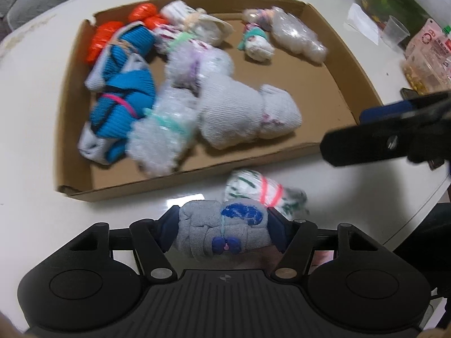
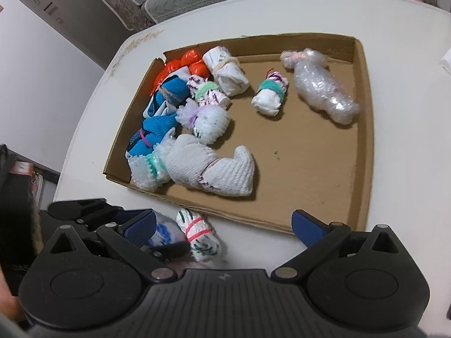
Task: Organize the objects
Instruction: 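Grasp the grey sock roll with left gripper while right grasps green-striped white sock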
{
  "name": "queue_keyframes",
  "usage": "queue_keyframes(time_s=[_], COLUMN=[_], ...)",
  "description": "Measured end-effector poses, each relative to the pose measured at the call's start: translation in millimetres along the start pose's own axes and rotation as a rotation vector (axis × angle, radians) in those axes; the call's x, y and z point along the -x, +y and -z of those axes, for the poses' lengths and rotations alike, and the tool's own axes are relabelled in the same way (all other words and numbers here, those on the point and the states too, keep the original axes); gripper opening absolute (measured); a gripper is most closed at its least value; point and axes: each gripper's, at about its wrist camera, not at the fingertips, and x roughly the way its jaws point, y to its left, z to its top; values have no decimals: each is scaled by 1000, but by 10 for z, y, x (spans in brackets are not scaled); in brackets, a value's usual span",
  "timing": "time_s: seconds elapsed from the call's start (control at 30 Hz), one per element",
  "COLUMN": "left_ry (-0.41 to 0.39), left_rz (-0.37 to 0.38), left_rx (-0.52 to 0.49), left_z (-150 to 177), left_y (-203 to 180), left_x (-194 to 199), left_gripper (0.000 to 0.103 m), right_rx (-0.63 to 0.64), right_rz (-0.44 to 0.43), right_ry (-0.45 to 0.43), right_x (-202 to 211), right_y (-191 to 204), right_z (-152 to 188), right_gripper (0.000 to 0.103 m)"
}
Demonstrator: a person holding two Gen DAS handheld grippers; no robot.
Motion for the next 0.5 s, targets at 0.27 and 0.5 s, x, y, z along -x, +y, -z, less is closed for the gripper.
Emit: queue_keyframes(time_s=[0.27,0.5], left_ry=[31,63], left_rz=[-77,-118], left_rx=[-14,32], left_z=[49,178], left_y=[286,583], left_x=[330,493], left_gripper=[70,70], right_rx=[-4,92], right_rz=[26,16], right_ry=[11,39], right_x=[-128,-202], right_y=[170,373], right_z=[-8,43], right_gripper=[101,98])
